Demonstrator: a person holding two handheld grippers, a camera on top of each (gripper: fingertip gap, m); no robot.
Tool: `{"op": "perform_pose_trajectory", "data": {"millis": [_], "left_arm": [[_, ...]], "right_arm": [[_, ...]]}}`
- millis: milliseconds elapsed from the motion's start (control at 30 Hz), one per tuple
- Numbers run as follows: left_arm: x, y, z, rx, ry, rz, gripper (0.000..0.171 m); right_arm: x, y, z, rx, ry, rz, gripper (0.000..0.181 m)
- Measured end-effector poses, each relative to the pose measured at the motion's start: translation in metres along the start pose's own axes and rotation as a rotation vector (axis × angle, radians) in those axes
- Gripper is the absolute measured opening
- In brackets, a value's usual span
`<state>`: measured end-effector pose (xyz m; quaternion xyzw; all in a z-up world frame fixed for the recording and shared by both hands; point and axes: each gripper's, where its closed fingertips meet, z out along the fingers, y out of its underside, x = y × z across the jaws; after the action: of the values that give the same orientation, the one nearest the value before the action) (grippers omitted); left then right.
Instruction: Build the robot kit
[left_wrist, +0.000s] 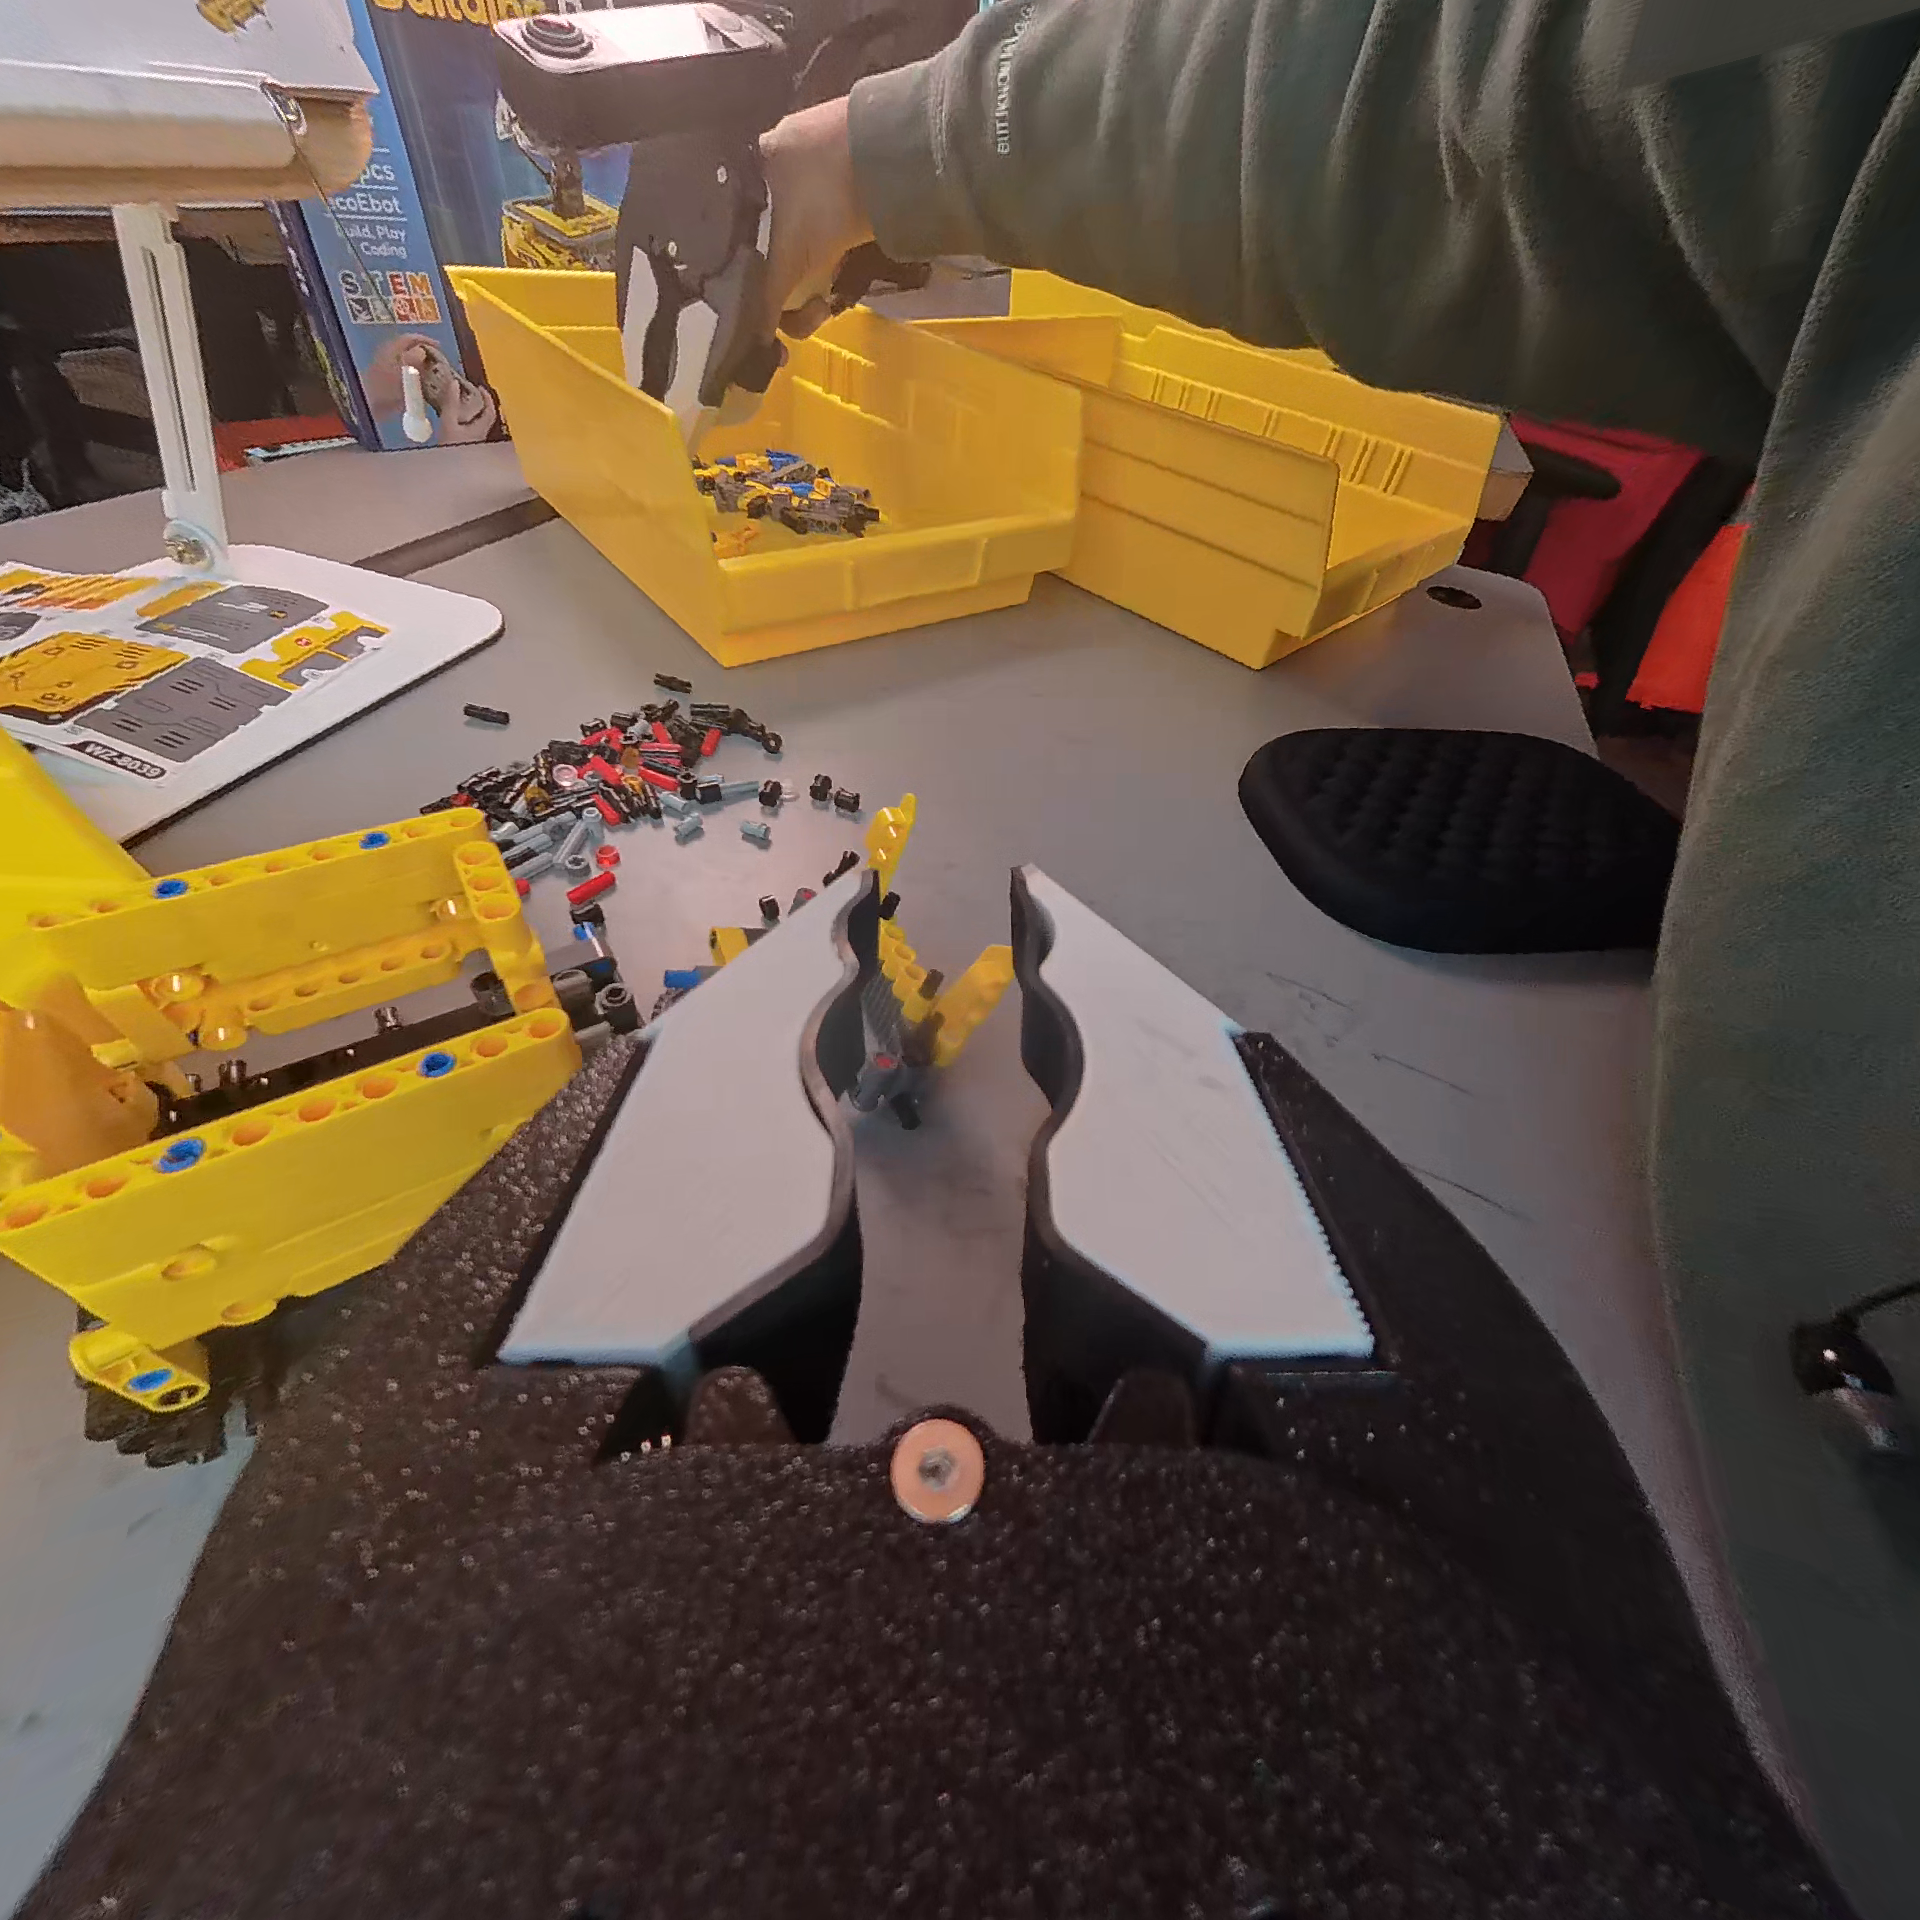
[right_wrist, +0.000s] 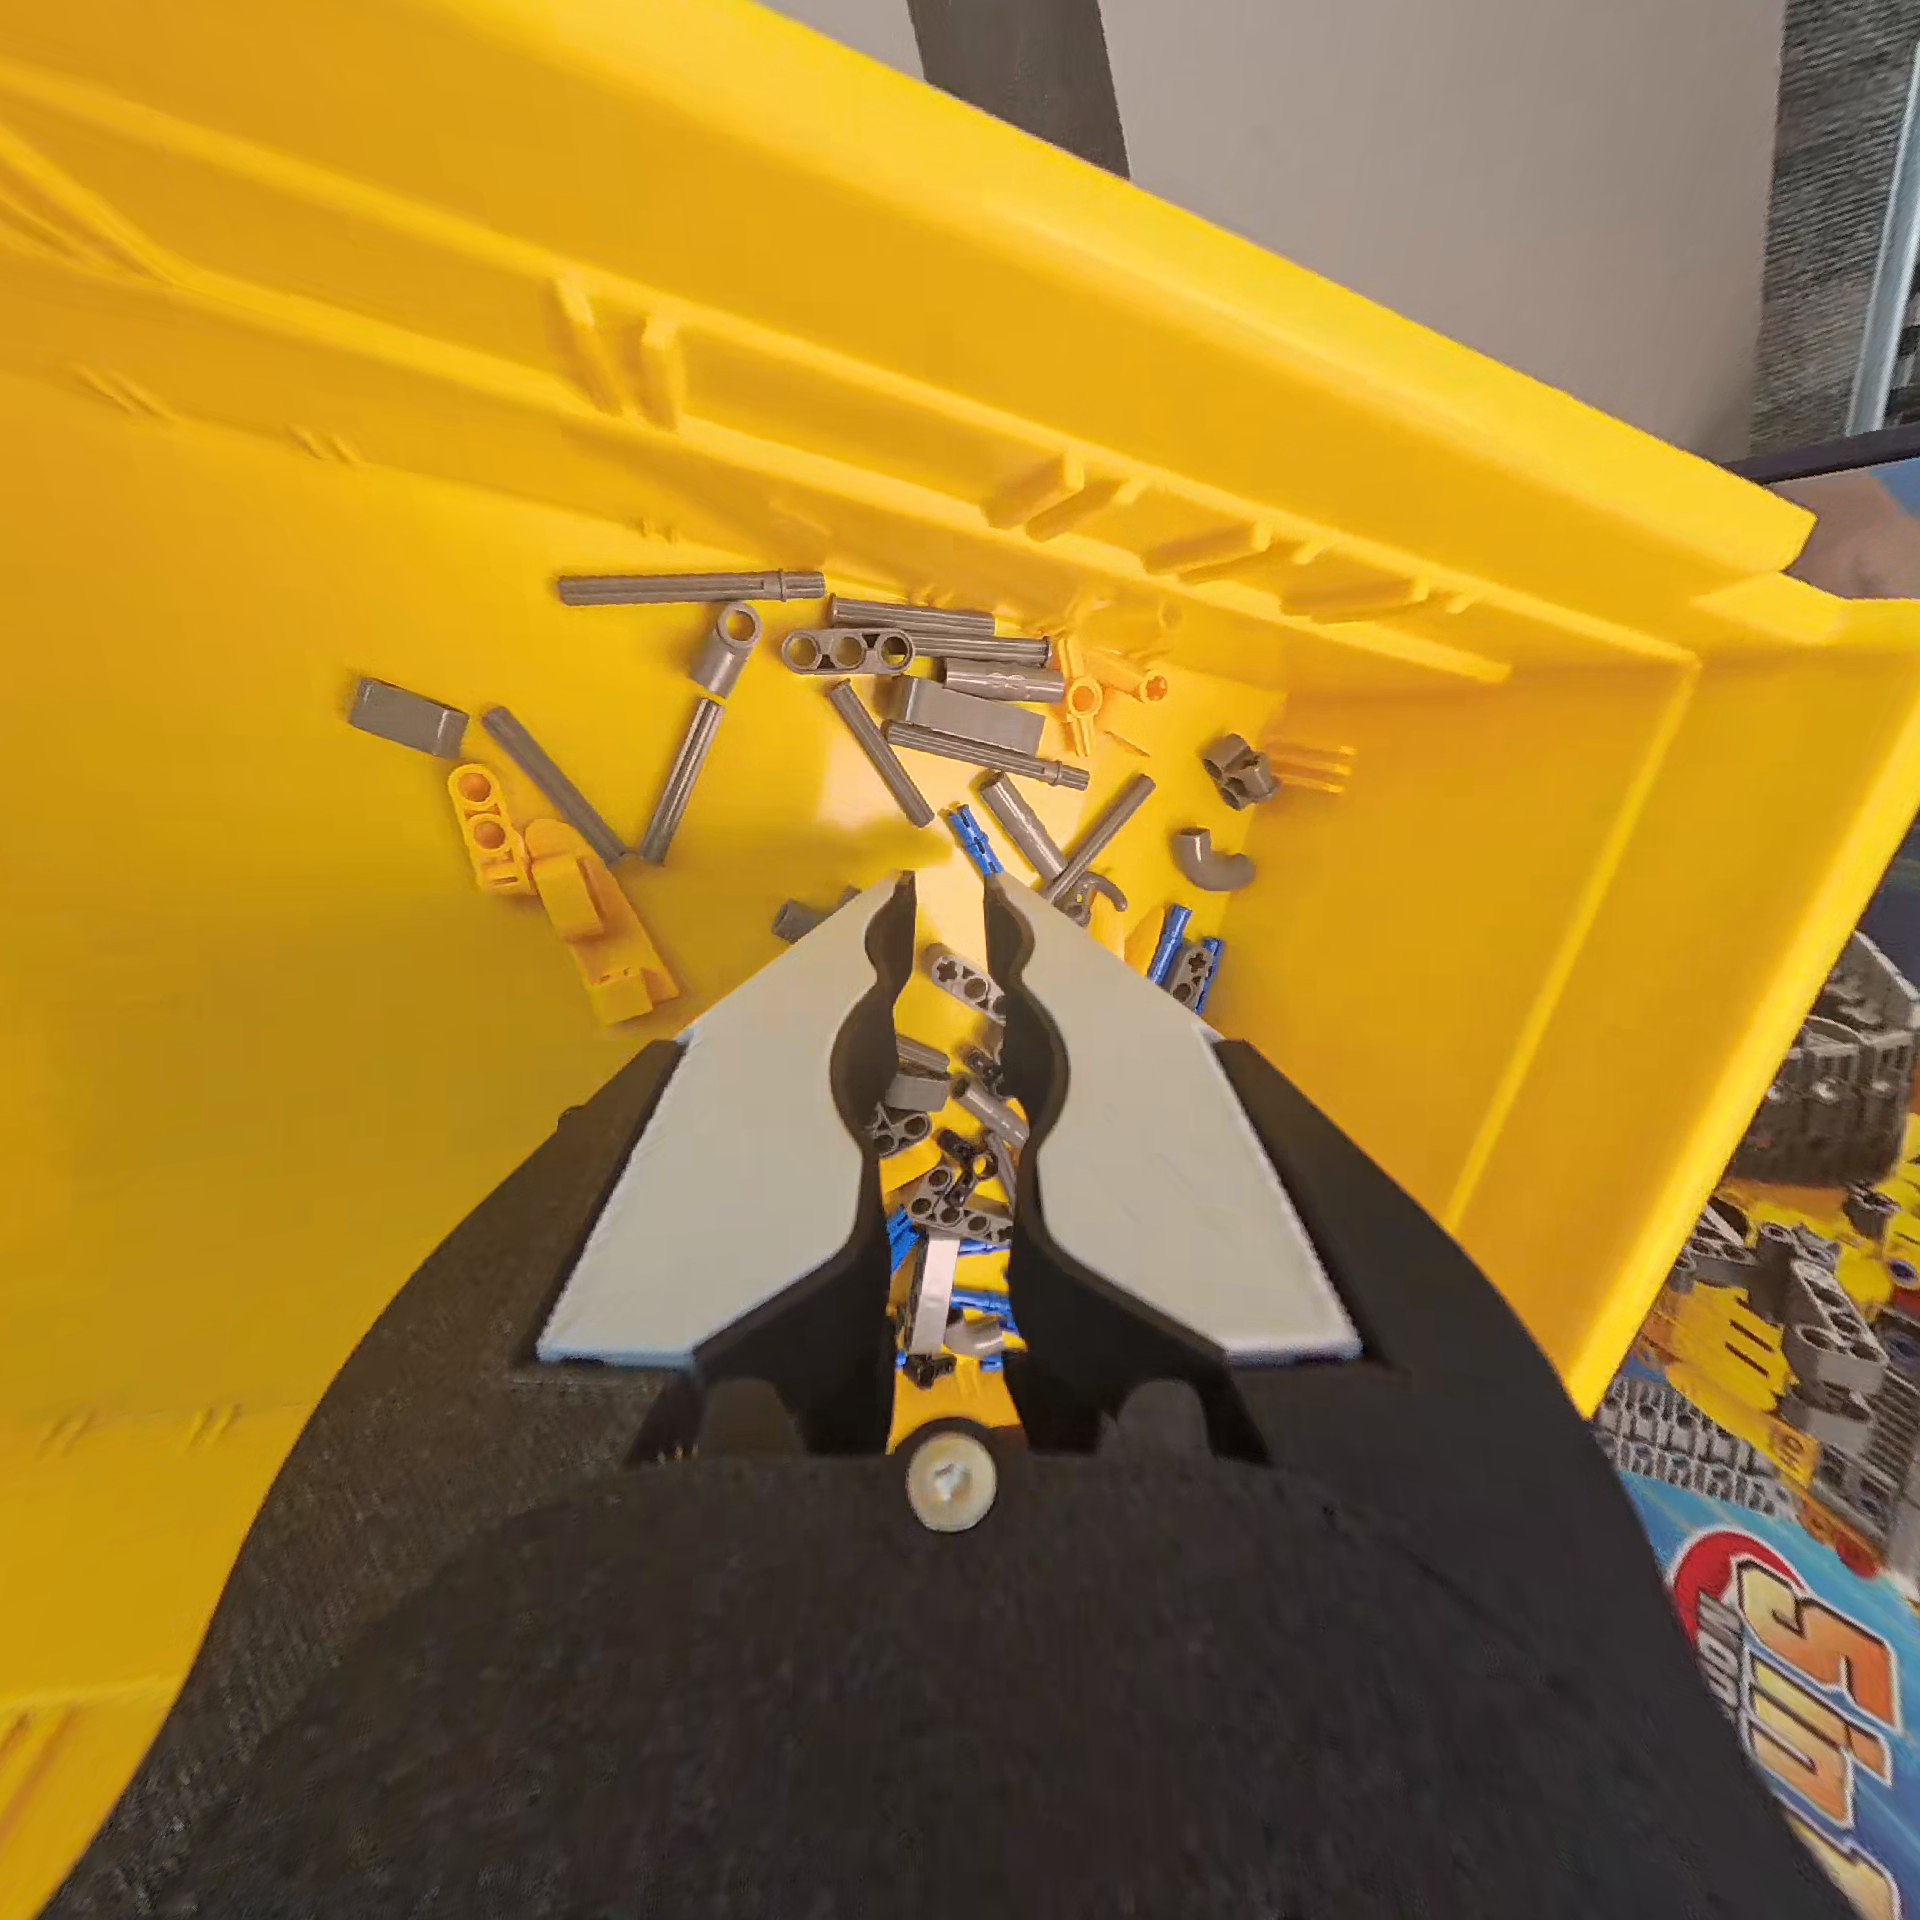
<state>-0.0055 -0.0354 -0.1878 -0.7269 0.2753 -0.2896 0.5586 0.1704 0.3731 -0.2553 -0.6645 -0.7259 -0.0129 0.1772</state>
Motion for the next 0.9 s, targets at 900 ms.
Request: {"op": "perform_pose_trajectory", "data": {"millis": [900], "left_arm": [[0.0,-0.015,-0.007,0.073,-0.016,-0.014,0.025]], "right_arm": [[-0.148,-0.147,-0.177,0.782,-0.056,0.236,0.003]]}}
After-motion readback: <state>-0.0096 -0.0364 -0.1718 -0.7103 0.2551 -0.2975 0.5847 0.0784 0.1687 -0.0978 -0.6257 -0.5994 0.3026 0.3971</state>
